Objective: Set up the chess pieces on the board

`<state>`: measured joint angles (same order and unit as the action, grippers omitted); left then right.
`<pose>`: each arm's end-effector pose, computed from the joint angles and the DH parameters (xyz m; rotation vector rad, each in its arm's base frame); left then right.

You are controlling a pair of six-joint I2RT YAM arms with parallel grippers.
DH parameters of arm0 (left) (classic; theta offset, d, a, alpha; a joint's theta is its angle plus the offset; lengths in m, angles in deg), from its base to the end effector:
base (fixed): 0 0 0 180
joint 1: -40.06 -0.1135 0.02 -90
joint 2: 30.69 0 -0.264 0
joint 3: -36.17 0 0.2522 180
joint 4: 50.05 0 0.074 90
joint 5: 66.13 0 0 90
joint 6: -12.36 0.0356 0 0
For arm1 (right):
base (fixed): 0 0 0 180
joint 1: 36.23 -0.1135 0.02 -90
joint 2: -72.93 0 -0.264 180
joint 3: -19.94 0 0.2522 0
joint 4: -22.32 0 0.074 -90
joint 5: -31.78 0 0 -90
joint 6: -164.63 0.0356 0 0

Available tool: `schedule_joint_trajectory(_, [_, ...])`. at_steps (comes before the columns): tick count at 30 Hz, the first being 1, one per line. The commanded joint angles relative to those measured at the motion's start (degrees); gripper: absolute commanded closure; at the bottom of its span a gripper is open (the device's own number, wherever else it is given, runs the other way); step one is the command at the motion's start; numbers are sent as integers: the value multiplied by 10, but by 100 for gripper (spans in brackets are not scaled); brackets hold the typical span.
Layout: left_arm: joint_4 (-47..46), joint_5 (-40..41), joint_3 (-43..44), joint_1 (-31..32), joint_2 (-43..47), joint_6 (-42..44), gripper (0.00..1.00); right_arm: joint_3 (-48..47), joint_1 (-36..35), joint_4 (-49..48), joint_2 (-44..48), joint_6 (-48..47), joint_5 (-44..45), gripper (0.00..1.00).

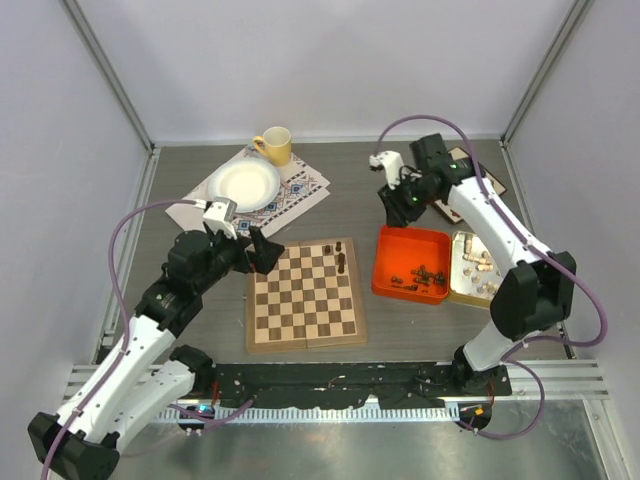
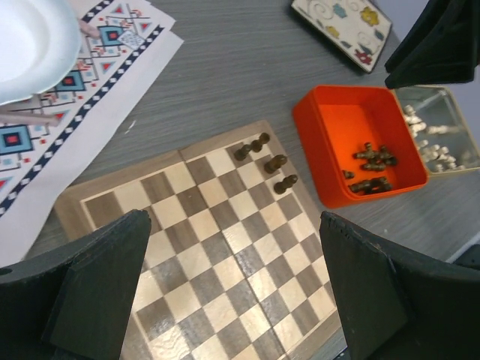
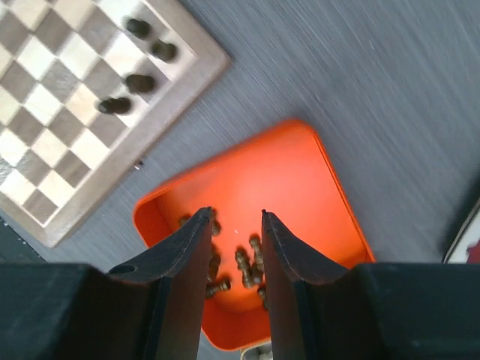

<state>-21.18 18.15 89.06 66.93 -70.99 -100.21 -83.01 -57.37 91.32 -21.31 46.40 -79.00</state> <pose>0.1499 -0.0799 0.3086 0.1431 1.9057 -0.6854 0.3144 0.1351 0.3218 -1.1878 2.2847 0.4285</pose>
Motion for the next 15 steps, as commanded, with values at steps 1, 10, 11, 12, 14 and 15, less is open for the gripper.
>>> schedule_joint_trajectory(1, [-94,-56,3,-3,-29,-73,0,94,48,-67,62,42,-21,61])
schedule_joint_trajectory(10, [-136,-83,38,-3,-109,-93,0,219,107,-102,91,55,34,64])
schedule_joint_trajectory(11, [-143,-88,38,-3,-113,-96,0,224,108,-102,92,52,37,65])
schedule_joint_trajectory(12, [-148,-91,37,-3,-116,-102,0,234,109,-102,95,50,42,65])
schedule_joint_trajectory(14, [-149,-96,35,-3,-127,-113,0,244,110,-102,98,41,60,66])
schedule_joint_trajectory(15, [-163,-103,29,-3,-129,-118,0,250,113,-103,100,41,64,66])
